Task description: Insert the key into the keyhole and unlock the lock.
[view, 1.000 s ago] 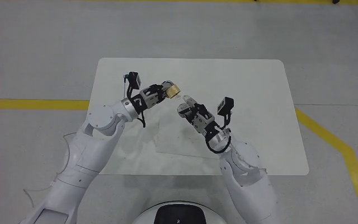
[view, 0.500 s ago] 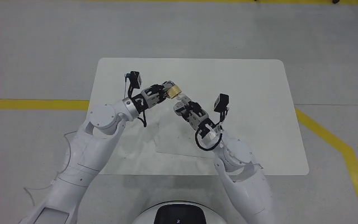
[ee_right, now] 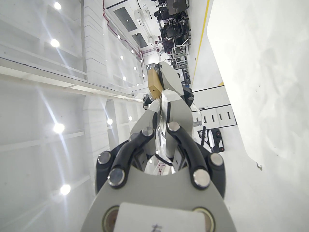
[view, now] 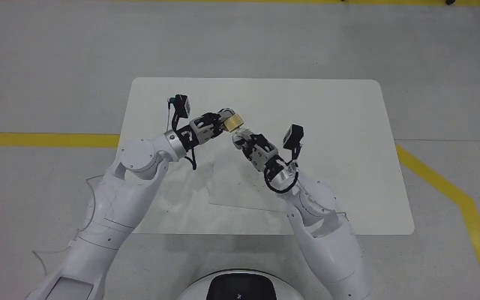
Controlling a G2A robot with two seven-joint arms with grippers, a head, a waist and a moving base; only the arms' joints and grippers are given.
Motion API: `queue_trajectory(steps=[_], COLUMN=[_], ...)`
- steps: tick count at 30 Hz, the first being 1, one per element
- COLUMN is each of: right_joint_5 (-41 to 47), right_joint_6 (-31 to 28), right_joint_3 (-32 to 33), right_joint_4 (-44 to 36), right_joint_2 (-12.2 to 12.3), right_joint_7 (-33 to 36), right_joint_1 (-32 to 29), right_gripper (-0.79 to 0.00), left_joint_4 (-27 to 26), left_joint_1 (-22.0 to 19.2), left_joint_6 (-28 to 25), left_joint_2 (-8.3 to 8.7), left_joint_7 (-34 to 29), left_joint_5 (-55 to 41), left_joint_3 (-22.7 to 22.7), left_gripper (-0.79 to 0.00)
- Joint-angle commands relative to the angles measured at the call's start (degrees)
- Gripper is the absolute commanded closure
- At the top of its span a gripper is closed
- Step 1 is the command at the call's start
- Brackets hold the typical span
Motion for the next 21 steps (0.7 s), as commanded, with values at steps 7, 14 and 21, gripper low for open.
queue_trajectory(steps=[7,14,21], right_joint_5=[28.9,54.1,67.1], right_joint_6=[6.2,20.0,25.8], right_joint_3=[3.8,8.6,11.0], right_joint_4=[1.2,3.9,4.8], right_joint_2=[-1.0,-1.4,-1.2], right_joint_7=[0.5,-6.2,-12.8], right_joint_1=[-0.4,2.1,3.5], right_gripper=[0.000,0.000,0.000], left_joint_4=[0.1,-0.1,-0.3], left_joint_1=[0.2,0.6,0.7], left_joint_6=[-1.8,-3.7,-4.6], left_joint_2=[-0.08,-0.08,-0.10], left_joint_7=[-0.9,-1.7,-2.1], left_joint_5=[-0.9,-0.6,0.4], left_joint_3=[-0.6,-1.0,-1.0], left_gripper=[0.000,0.000,0.000])
